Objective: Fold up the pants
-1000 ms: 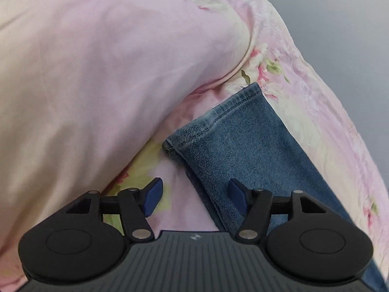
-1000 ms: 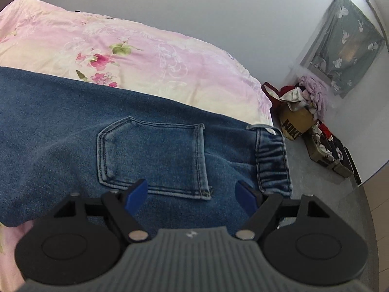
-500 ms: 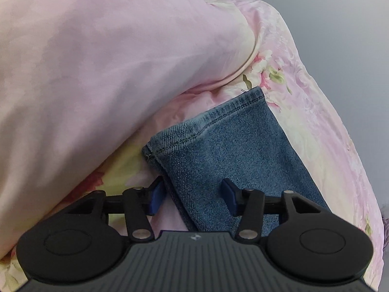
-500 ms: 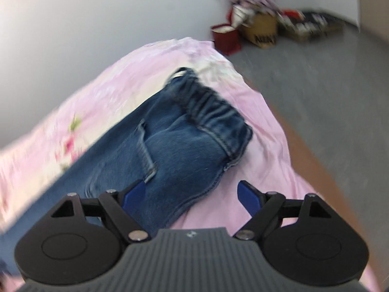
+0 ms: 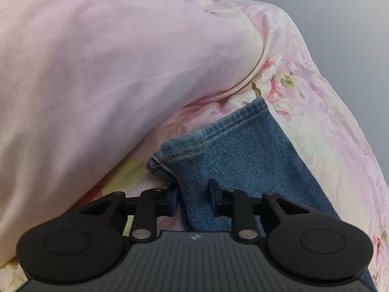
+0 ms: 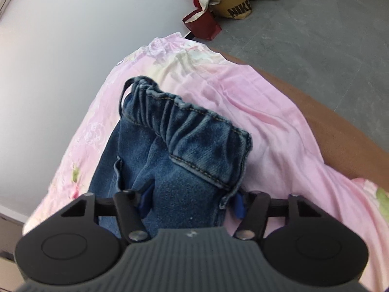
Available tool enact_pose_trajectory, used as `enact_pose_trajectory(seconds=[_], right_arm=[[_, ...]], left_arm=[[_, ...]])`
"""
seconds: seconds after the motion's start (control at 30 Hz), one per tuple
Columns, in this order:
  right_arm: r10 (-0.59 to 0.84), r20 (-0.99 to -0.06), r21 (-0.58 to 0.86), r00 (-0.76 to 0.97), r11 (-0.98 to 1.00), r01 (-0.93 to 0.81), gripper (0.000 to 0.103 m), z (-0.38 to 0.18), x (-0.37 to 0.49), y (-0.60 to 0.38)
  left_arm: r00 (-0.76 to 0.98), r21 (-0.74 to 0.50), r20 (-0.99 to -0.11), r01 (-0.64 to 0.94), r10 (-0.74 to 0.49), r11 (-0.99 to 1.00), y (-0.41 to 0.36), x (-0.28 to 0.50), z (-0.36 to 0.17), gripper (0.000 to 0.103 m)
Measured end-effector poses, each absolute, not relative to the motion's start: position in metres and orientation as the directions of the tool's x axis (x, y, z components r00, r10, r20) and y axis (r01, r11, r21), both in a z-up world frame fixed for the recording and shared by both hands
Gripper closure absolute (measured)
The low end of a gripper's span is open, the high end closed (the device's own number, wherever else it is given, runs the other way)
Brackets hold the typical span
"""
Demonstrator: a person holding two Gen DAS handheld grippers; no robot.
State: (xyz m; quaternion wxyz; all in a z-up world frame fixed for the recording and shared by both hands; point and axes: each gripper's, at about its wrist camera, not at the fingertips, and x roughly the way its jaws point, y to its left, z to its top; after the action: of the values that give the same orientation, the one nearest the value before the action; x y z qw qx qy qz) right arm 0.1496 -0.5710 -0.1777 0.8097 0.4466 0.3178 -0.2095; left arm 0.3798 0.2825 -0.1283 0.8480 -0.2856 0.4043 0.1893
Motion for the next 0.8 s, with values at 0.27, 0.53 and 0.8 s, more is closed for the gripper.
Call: enact_pose_trajectory(seconds=[0.27,0.53,0.8], right_arm=[[-0.134,-0.694,0.536,0.708,0.561,0.631,0.063,-0.102,0.156,-0.556],[-0.122,-0.709,0.535,0.694,0.548,0.643,0.066,-0.051,0.104,-0.55],[-0.07,-0.763,0.507,0.642,0.552,0.662,0.066,-0.064,0.0,-0.548]], left_arm=[[0.667,-0.294,-0.737,-0.468,0.115,0.833,0.263,0.37,-0.045,0.088],[0.652,-0.251,-0.749,-0.44,0.115,0.862,0.267,0.326,0.012,0.088],[0.606,-0.232,-0.792,-0.414,0.076,0.88,0.288,0.243,-0.007,0.088]])
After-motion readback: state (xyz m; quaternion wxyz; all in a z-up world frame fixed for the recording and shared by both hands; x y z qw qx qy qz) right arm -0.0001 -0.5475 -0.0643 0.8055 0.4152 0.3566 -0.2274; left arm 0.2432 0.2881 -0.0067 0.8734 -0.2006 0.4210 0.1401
